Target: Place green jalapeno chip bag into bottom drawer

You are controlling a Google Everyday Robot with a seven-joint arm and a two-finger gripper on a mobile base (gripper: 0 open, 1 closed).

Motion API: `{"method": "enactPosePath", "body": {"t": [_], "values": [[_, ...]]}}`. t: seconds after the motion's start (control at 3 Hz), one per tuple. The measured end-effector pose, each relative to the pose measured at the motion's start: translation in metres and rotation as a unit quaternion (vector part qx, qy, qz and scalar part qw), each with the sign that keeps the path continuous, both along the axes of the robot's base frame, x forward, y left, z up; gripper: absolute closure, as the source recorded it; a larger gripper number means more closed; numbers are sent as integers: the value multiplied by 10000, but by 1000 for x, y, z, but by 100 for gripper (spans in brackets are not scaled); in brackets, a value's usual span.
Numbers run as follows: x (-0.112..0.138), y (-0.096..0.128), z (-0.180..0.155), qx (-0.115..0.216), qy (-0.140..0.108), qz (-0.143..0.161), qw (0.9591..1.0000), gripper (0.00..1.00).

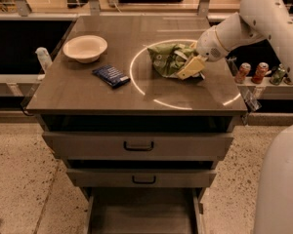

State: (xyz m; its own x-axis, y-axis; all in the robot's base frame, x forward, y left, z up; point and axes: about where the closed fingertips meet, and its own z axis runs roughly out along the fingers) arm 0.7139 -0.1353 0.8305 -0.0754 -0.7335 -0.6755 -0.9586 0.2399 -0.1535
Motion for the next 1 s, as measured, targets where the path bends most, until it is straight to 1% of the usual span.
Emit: {"method": "enactPosePath", "body": {"t": [0.33, 0.67, 1.0], "values": [[0, 0, 0, 0, 0, 0, 10000, 100], [-11, 1, -1, 70, 63, 54, 9999, 100], [-14, 0, 2, 79, 62, 17, 9999, 100]]}}
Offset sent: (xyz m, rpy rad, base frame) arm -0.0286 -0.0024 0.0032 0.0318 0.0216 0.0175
